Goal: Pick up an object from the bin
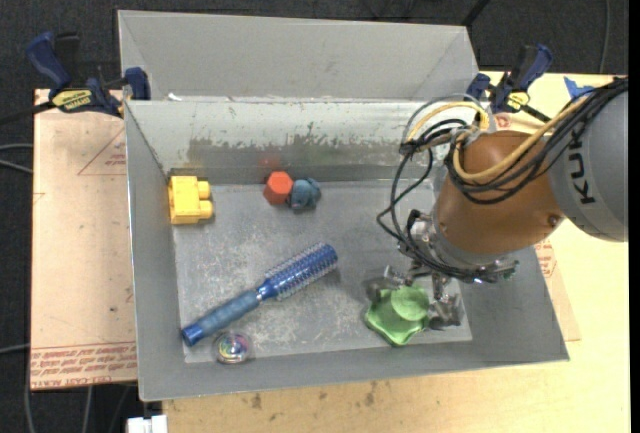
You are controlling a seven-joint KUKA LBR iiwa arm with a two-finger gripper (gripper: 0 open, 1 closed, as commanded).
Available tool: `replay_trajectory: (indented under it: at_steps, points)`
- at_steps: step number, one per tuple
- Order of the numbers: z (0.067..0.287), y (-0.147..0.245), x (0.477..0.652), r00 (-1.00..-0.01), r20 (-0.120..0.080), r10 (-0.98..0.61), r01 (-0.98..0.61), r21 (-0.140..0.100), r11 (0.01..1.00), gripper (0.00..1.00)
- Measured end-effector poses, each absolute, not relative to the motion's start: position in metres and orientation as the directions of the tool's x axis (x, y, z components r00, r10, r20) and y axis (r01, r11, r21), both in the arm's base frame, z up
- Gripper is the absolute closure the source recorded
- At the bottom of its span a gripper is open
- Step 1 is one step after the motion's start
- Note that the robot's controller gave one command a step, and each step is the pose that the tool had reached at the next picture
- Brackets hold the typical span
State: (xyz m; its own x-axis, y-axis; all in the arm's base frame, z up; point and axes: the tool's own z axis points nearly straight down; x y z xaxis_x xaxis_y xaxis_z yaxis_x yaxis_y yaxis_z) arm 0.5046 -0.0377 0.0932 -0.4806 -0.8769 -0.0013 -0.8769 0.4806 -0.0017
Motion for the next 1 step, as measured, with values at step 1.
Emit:
replay_trajectory:
  at_steps: [1]
  points:
    - [0.0933,-0.0350,0.5042,-0.477,-0.002,-0.879,-0.879,0.001,0.477,1.00]
